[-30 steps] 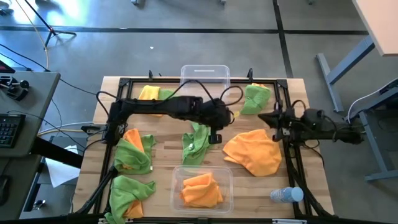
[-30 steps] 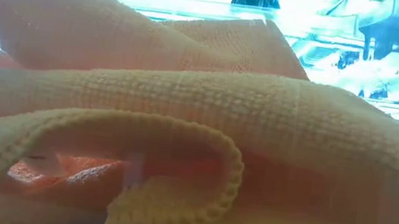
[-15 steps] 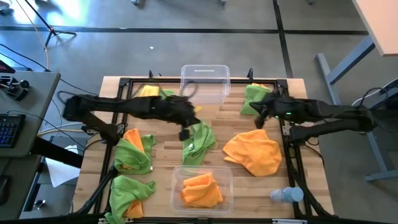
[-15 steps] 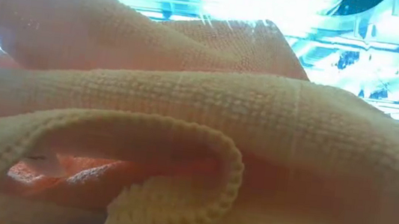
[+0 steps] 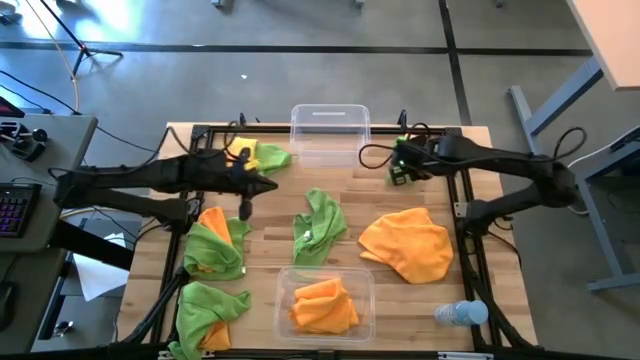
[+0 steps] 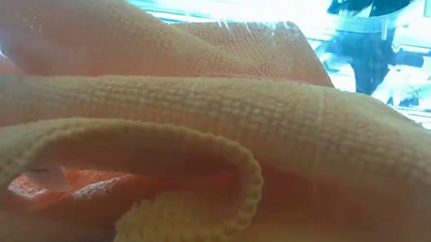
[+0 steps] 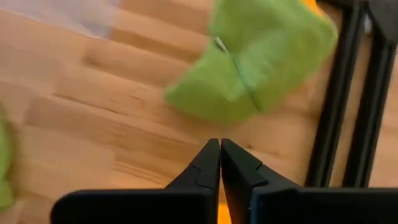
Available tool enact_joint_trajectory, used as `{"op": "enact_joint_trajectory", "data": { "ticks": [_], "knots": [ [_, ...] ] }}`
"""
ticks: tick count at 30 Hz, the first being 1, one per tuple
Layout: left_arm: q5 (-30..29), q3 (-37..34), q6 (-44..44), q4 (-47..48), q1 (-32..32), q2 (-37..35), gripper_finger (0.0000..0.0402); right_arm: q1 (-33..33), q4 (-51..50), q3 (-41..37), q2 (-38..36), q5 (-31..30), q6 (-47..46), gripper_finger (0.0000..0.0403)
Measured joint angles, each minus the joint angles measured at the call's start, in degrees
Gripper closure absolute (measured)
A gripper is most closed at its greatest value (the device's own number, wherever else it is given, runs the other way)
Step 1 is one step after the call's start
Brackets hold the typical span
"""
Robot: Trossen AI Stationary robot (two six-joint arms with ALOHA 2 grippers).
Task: Sort microfiber towel by color & place in baskets
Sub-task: Put the green towel into the top transparent bin
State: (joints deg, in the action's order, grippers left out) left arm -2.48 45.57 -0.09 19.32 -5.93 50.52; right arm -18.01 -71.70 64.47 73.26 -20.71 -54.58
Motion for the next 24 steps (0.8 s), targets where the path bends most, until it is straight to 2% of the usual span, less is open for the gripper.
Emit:
{"op": "enact_joint_trajectory", "data": {
  "ticks": [8,14,19,24],
  "knots": [
    [-0.12,-1.71,0.48,1.69,-2.84,-4.54,0.0401,-8.70,1.83,-2.98,3.66,-3.56,-3.73,0.0314],
    [-1.16,-1.71,0.21,1.87,-3.96,-4.82,0.0401,-16.42,13.76,-11.88,3.26,-0.91,-3.46,0.0260],
    [-1.16,-1.71,0.11,1.85,-3.94,-4.82,0.0401,-21.35,24.91,-18.40,3.28,2.82,-0.84,0.0246],
    [-2.54,-1.71,-0.76,1.82,-3.92,-4.82,0.0401,-23.73,27.62,-21.32,3.28,3.67,-0.54,0.0262]
  ]
}}
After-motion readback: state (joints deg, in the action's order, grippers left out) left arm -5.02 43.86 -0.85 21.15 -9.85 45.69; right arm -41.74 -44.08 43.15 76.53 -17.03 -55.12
